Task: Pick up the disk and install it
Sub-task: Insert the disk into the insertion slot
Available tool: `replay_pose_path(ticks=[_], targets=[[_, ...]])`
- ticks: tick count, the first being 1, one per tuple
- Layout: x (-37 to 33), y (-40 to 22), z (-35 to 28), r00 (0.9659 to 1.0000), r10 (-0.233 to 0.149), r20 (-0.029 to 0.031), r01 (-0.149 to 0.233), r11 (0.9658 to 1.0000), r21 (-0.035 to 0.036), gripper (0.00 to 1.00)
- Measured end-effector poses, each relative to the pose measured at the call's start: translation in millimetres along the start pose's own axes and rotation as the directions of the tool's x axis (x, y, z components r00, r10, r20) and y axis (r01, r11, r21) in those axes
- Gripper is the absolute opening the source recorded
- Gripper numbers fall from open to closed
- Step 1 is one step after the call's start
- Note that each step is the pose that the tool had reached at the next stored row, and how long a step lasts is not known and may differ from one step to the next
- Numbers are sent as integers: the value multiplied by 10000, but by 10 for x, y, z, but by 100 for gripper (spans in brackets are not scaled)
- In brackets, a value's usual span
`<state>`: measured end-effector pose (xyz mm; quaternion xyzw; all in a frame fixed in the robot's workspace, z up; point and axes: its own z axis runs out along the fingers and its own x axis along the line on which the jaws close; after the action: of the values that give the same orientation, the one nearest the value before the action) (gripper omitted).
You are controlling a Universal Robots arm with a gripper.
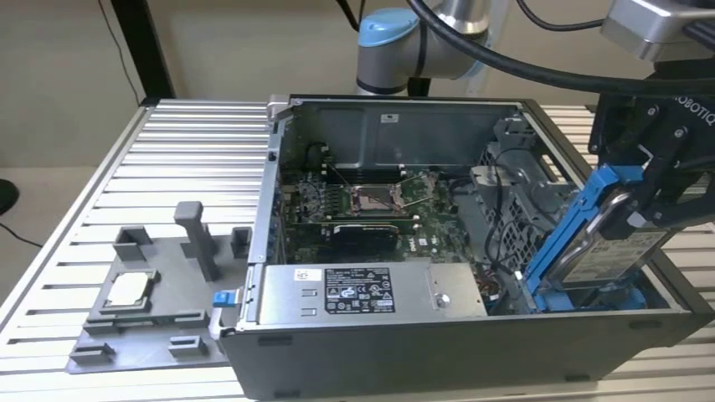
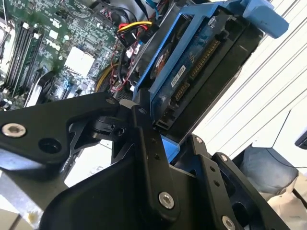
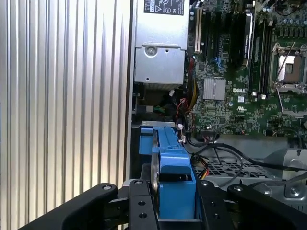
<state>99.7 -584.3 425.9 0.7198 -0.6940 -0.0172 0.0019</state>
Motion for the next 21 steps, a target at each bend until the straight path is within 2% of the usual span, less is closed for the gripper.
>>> replay_pose_path(ticks=[5,16,21], targets=[[1,-10,-8,10000,1,7,-1,10000,1,0],[0,-25,-43,10000,-32,78,32,10000,5,0],[1,-43,-43,9999,-71,81,71,10000,5,0]])
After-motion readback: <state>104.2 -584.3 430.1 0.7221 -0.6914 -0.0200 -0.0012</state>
